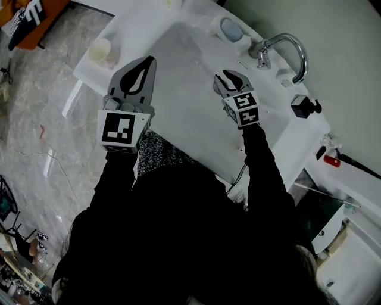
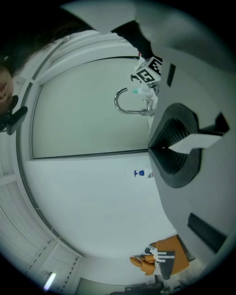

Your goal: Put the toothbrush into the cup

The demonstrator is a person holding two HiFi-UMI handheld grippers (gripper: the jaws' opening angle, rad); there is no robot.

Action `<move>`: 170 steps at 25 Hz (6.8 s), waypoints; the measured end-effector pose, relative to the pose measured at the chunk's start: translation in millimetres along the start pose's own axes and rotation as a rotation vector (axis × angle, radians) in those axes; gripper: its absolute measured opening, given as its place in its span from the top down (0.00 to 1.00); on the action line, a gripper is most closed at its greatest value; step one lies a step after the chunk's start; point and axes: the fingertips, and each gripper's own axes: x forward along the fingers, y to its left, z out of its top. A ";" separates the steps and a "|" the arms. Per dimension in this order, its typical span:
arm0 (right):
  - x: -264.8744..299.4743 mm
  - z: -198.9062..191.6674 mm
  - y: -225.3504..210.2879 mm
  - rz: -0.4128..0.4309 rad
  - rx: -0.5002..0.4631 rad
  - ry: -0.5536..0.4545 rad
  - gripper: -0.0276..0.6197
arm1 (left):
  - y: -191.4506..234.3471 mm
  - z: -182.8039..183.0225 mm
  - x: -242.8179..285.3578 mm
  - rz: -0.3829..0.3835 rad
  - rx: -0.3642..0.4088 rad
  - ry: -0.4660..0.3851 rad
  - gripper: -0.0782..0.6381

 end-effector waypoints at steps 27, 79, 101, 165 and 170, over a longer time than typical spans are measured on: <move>88.6 -110.4 -4.8 0.084 -0.076 0.362 0.80 | 19.5 -24.9 4.3 0.032 0.011 0.068 0.88; 6.9 14.5 22.4 0.034 -0.001 0.073 0.88 | 13.2 -0.1 -21.8 0.019 0.019 0.013 0.88; -113.2 116.0 48.2 -0.044 0.033 -0.274 0.88 | -24.0 31.5 -28.9 -0.075 0.039 -0.062 0.88; -119.8 134.0 119.5 0.085 0.003 -0.337 0.88 | -111.1 45.5 -17.5 -0.509 -0.331 -0.094 0.65; -119.5 134.6 124.8 0.108 0.025 -0.345 0.88 | -100.9 44.9 -18.7 -0.478 -0.314 -0.100 0.83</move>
